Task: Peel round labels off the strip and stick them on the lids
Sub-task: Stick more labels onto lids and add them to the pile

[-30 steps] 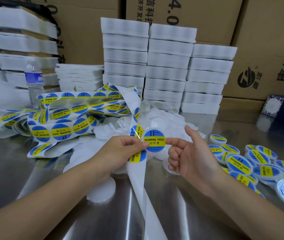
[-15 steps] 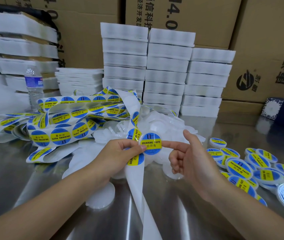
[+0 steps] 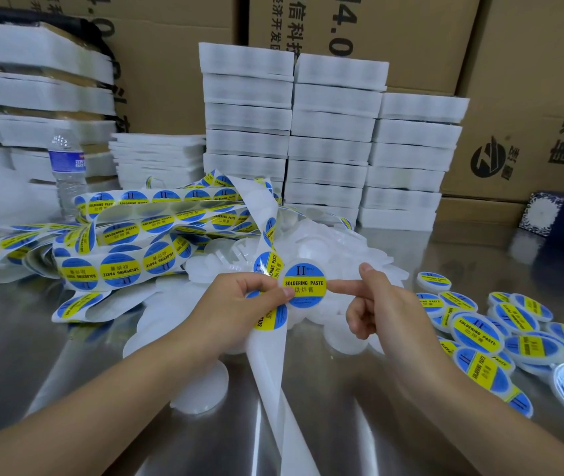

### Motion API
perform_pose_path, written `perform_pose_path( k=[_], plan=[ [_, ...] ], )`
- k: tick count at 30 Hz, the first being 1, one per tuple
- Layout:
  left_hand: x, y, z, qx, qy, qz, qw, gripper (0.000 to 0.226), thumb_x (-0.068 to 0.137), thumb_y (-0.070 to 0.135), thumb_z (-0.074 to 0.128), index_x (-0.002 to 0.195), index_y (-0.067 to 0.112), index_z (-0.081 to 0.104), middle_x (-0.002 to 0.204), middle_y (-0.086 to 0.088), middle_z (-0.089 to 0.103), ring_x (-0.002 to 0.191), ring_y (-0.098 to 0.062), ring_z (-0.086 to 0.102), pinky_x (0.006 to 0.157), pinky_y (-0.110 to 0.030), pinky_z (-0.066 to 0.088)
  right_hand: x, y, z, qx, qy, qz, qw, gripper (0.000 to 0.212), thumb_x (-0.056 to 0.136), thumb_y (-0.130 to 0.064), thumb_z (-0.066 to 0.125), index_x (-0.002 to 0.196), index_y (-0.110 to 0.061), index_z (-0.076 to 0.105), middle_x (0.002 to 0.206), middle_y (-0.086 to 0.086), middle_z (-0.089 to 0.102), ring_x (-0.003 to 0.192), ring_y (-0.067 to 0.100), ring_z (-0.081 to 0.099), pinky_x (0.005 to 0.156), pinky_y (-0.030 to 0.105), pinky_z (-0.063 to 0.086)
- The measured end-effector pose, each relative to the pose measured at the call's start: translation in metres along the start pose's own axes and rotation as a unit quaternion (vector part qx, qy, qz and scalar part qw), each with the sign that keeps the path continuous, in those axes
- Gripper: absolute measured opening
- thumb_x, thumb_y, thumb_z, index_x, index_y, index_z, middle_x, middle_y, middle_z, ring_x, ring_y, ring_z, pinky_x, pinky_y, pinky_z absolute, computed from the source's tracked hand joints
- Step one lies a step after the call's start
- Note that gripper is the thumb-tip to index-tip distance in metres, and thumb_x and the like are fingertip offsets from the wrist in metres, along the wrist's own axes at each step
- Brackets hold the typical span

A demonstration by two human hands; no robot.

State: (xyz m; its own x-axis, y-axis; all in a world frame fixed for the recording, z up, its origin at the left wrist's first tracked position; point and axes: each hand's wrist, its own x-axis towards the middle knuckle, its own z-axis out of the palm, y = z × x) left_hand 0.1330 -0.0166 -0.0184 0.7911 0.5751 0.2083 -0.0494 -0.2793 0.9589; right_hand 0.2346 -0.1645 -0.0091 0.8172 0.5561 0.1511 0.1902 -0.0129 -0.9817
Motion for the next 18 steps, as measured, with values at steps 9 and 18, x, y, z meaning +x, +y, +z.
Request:
perform_pose_path(
  k=[9,18],
  plan=[
    [-0.002,0.002,0.001,-0.042,-0.015,-0.018,0.999,0.024,0.08,0.025,0.072,0.056,0.024,0.073,0.056,0.01,0.066,0.048,0.0,0.056,0.049,-0.007,0.041,0.004,0.005,-0.004,0.01,0.021,-0.046,0.999,0.036,0.097,-0.034,0.038,0.085,-0.024,0.071,0.048,-0.003,0.05,0.047,0.011,0.042,0.052,0.024,0.038],
    [-0.013,0.009,0.003,-0.078,-0.099,-0.037,0.991,0.034,0.054,0.048,0.068,0.07,0.02,0.077,0.072,0.0,0.073,0.062,-0.006,0.065,0.057,-0.015,0.051,-0.004,0.013,0.005,-0.034,-0.105,-0.12,0.987,0.06,0.057,-0.058,0.068,0.111,-0.036,0.056,0.076,-0.009,0.067,0.064,0.009,0.06,0.058,0.019,0.049]
  ],
)
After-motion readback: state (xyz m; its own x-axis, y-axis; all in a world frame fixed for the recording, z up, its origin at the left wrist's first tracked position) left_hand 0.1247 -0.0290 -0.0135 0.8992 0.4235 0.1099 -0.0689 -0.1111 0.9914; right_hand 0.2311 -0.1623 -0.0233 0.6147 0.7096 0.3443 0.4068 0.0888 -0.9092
